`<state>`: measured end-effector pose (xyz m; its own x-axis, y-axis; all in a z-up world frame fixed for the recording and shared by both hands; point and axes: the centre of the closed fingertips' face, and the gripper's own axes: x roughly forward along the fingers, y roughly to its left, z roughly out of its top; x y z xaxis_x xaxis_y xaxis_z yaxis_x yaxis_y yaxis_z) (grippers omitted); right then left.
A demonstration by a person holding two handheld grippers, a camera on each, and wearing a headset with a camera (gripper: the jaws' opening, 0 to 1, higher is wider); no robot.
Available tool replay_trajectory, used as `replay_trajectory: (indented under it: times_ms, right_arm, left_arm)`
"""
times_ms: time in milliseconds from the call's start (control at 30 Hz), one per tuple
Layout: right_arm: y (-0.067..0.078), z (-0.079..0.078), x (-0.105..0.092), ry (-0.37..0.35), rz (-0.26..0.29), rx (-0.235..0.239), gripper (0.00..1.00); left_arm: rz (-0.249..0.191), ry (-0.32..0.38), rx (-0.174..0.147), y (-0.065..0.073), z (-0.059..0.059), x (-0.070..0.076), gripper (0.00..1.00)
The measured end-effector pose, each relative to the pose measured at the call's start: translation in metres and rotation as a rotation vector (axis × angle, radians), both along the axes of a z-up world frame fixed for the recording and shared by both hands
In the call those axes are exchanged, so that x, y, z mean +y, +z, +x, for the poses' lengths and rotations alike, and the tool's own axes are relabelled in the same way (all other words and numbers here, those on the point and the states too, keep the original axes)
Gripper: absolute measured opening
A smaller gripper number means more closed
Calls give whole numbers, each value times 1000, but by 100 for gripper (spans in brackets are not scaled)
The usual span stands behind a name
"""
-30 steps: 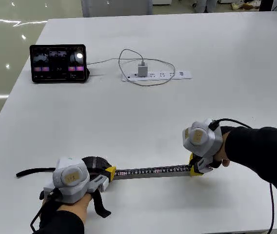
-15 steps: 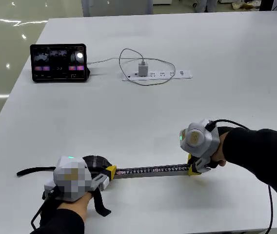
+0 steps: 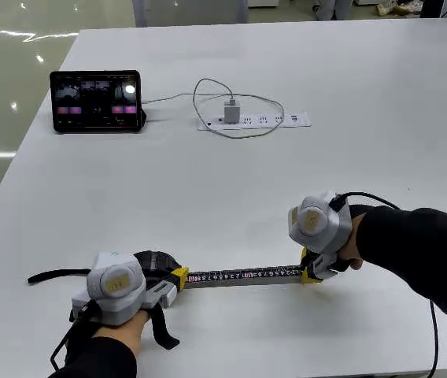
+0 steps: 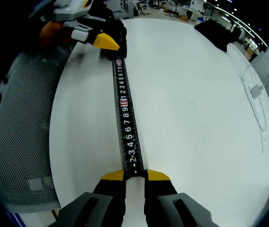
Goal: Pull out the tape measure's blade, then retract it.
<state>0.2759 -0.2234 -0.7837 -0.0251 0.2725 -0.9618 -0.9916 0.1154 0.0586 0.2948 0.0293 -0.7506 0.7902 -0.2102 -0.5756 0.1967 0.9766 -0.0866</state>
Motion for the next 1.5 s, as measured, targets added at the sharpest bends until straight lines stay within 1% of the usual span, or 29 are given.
replay_trajectory:
  times_ms: [133,333,467,667,1000,1300,1500]
  right_arm:
    - [0,-1,1,10,7,5,10]
    - [0,-1,4,43,9,-2,11]
    - [0,-2,5,51,15,-2,11]
    - [1,-2,7,102,29,-8,11]
    - [1,-3,11,138,21,-19,11]
    - [0,-3,15,111,17,-17,11]
    - [0,-4,18,106,25,-10,11]
  left_arm:
    - [-1,0,1,0,0,0,61]
    - [-2,0,3,0,0,0,61]
    - [-1,1,3,0,0,0,61]
    - [-2,1,4,1,0,0,61]
    - [-3,1,6,1,0,0,61]
    - [-3,1,9,0,0,0,61]
    - [-4,0,8,0,0,0,61]
